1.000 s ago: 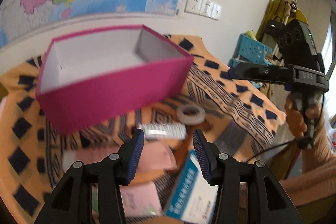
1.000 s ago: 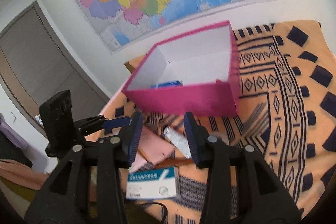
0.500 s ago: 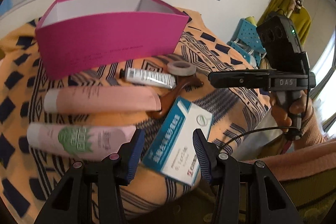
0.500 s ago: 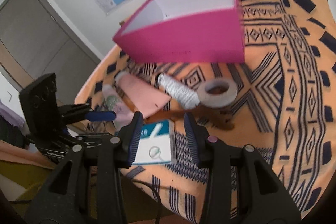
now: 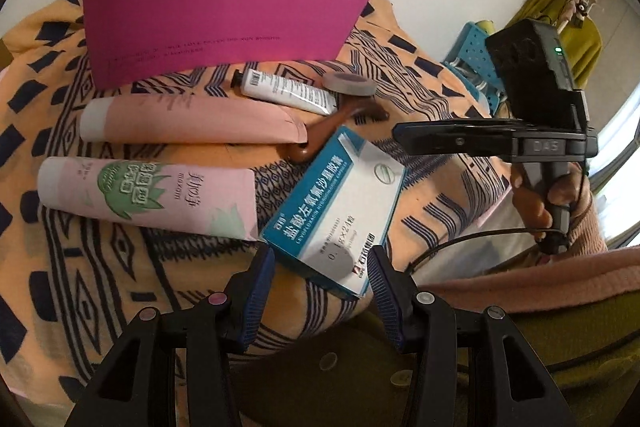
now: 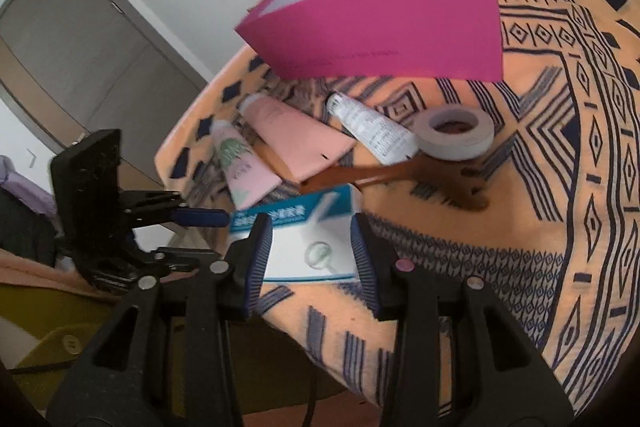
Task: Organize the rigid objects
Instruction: 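Grasp the white-and-teal medicine box with the left gripper and lift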
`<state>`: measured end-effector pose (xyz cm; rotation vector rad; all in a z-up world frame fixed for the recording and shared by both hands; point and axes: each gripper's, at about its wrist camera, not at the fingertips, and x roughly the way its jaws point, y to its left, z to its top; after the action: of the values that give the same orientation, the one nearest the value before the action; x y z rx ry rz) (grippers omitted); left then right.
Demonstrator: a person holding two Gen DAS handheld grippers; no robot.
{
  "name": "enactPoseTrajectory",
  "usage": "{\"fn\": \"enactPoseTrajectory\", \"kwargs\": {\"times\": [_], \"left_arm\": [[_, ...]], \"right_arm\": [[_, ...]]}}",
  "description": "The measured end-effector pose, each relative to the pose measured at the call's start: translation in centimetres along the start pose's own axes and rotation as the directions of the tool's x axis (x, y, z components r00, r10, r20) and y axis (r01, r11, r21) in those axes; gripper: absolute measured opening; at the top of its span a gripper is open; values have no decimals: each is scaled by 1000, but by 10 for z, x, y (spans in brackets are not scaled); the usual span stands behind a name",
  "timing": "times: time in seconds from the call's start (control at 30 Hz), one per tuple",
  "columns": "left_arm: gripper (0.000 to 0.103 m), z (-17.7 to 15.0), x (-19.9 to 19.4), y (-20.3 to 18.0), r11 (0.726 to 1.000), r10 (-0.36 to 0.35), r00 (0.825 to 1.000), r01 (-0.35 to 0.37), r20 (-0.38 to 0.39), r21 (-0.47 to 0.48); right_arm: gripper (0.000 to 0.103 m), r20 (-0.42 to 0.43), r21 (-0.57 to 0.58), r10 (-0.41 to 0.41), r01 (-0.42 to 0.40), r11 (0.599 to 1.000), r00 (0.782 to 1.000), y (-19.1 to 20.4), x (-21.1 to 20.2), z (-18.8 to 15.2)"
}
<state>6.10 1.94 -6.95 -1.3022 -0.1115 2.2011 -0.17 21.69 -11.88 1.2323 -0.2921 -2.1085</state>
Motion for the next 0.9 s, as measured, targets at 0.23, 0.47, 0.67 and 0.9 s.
{"fn": "enactPoseTrajectory", "kwargs": {"times": [0.23,0.47,0.67,0.9], "left_arm": [[47,0,8,-2,1000,-20,999,20,-32,-16],[46,2,9,-2,1000,-14,999,13,-31,-17],[46,8,6,-5,1000,-18,1000,18,-15,-2],[46,21,-3,-6,1000,-13,1000,13,20,10]], "right_arm": [[43,-12,16,14,-13,1000,1000,-7,14,-3],[43,-13,20,14,-14,1000,1000,-10,17,-6],[41,6,25,-10,10,1000,1000,-7,12,-9],[41,73,-2,-15,16,1000,997,3,-7,-1]]}}
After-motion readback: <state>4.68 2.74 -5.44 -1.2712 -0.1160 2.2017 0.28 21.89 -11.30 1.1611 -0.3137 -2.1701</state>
